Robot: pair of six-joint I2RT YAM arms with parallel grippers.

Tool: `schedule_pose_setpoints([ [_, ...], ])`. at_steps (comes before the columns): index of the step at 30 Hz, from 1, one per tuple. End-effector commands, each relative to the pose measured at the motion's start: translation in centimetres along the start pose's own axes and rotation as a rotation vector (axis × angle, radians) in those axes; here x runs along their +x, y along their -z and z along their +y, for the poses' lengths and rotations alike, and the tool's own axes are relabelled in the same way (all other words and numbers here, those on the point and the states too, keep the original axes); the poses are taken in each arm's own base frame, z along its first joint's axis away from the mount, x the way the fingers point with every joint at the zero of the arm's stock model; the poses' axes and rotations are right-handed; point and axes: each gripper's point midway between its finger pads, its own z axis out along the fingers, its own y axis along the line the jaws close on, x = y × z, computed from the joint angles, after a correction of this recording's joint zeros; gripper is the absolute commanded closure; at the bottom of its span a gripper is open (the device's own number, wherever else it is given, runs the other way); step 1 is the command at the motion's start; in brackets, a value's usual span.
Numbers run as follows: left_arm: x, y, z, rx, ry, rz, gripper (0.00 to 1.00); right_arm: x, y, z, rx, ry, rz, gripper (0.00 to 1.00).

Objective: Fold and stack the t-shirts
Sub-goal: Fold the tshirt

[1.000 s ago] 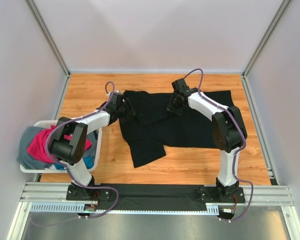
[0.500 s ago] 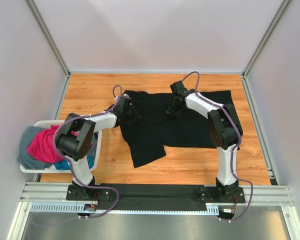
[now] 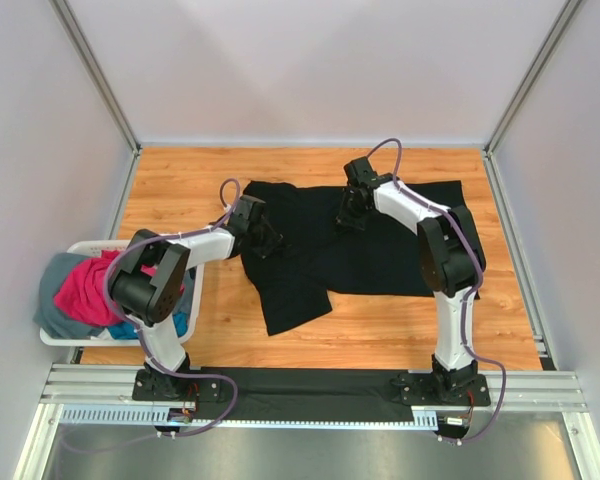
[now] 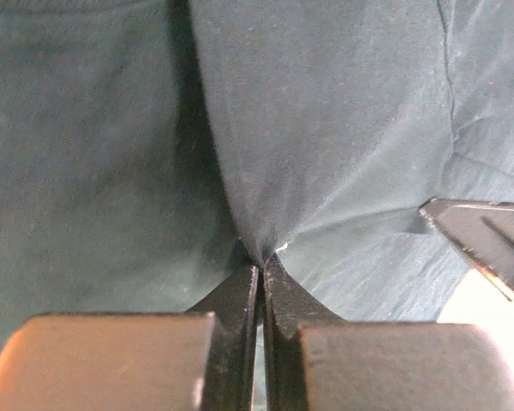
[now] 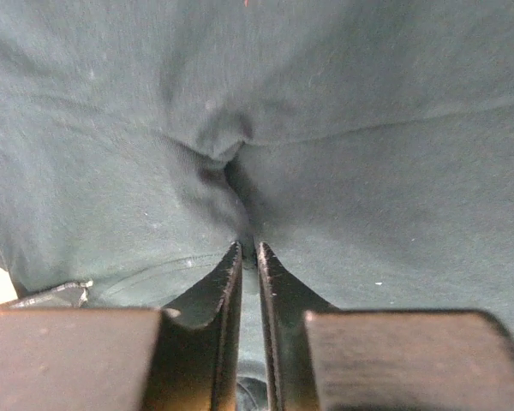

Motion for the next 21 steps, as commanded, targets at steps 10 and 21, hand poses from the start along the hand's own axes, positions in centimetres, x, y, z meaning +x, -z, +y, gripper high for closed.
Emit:
schedule_pose_setpoints([
  [10, -1.1, 2.5, -2.8, -0.018, 0.006, -0.01, 0.6, -1.1, 1.5, 0.2, 0.005, 0.1, 0.011, 0.68],
  [21, -2.4, 13.5, 1.7, -0.221, -0.185, -0.149, 0.27, 0.5, 11.5, -5.5, 0.07, 0.037, -0.083, 0.22],
])
